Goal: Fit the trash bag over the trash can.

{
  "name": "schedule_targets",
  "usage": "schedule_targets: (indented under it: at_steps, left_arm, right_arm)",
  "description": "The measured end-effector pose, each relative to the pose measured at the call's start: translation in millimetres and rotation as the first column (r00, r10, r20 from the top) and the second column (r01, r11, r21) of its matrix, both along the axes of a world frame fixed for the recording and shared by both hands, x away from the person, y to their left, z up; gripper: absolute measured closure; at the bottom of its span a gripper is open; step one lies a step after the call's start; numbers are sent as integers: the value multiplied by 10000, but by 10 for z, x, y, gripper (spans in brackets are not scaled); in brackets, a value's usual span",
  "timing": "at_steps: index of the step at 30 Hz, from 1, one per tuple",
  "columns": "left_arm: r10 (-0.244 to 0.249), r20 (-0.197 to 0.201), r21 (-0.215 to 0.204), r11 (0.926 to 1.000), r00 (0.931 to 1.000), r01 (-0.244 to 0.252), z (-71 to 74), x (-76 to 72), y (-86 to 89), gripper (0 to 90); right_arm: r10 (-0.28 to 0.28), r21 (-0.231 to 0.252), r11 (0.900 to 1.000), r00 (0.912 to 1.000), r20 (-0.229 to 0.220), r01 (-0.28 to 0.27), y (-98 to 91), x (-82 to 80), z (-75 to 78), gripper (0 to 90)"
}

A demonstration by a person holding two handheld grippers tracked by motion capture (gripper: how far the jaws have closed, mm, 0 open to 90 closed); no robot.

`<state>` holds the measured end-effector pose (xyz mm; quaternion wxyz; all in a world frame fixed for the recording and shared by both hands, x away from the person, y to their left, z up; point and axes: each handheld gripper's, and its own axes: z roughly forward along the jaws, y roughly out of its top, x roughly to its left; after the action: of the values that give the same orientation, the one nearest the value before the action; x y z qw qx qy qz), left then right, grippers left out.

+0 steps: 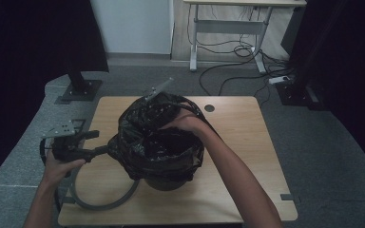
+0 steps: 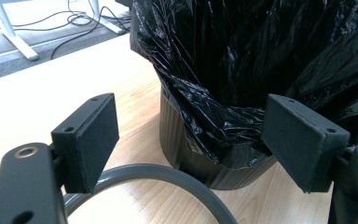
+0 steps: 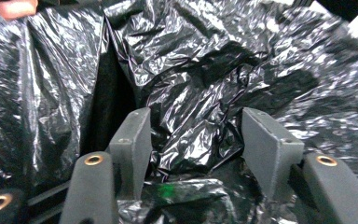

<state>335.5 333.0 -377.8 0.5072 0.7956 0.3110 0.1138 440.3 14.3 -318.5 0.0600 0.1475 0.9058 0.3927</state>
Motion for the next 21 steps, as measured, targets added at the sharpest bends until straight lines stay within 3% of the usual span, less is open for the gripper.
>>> schedule_targets:
  at_steps: [8,14,21]
  left_arm:
    - [61,5,-29,10000,10000,-61,-3,-6,29,192]
    - [114,0,-94,9999,9999,-114,-7,-4,54,194]
    - [112,-14,-84,9999,9999,-112,-11,4,53,194]
  right_arm:
    - [262,-578,9979,9992,-297,-279,78,-15,-117,355]
    - [389,-709,9965,9968,-705,-439,122,-22,-174,326]
    - [575,-1350,9884,9943,-897,-693,187,-43,-264,300]
